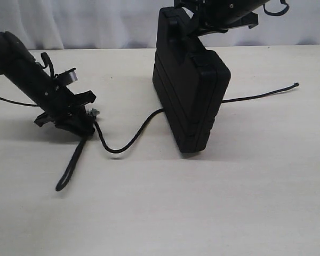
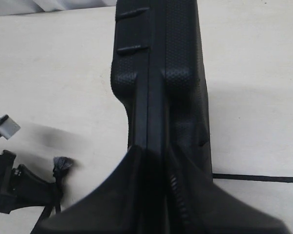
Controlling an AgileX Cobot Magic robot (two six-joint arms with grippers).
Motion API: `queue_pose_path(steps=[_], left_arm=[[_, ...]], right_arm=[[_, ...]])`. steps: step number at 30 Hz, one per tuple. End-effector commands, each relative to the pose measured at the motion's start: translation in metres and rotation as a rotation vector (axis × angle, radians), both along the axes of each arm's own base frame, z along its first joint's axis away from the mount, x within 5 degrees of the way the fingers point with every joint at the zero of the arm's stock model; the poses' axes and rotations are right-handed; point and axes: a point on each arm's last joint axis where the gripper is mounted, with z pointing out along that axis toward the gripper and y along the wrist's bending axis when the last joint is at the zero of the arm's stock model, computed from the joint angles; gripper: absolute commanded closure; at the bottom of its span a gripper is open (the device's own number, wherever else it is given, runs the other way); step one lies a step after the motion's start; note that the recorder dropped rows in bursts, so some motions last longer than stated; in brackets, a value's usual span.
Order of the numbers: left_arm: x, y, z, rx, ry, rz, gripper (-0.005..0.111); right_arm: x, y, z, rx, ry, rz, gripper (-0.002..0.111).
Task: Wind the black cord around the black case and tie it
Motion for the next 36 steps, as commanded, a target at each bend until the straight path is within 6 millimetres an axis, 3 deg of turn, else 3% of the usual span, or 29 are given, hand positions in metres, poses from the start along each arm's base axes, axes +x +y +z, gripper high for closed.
queue_pose_path(steps=[1, 7, 12, 15, 20, 23, 28, 36], left_arm=[[-0.002, 0.009, -0.011, 0.092, -0.208, 0.217, 0.107], [-0.021, 0.028, 0.002, 0.243, -0.388, 0.421, 0.107], [-0.033, 0.028, 0.000, 0.238, -0.349, 0.421, 0.104], [-0.036, 0.026, 0.000, 0.218, -0.323, 0.400, 0.088], [-0.040, 0.023, 0.001, 0.199, -0.293, 0.343, 0.051], [-0.043, 0.023, 0.005, 0.209, -0.300, 0.287, 0.046], [-0.041, 0.025, 0.032, 0.224, -0.390, 0.263, 0.046], [-0.033, 0.030, 0.105, 0.294, -0.676, 0.154, 0.046]], right_arm=[[0.002, -0.005, -0.017, -0.068, 0.047, 0.021, 0.104], [0.002, -0.005, -0.017, -0.068, 0.047, 0.021, 0.104], [0.002, -0.005, -0.017, -0.068, 0.047, 0.021, 0.104], [0.002, -0.005, -0.017, -0.068, 0.047, 0.021, 0.104], [0.002, -0.005, -0.017, -0.068, 0.047, 0.021, 0.104], [0.001, -0.005, -0.017, -0.069, 0.049, 0.021, 0.104], [0.001, -0.005, -0.017, -0.069, 0.049, 0.021, 0.104], [0.001, -0.005, -0.017, -0.069, 0.049, 0.021, 0.104]])
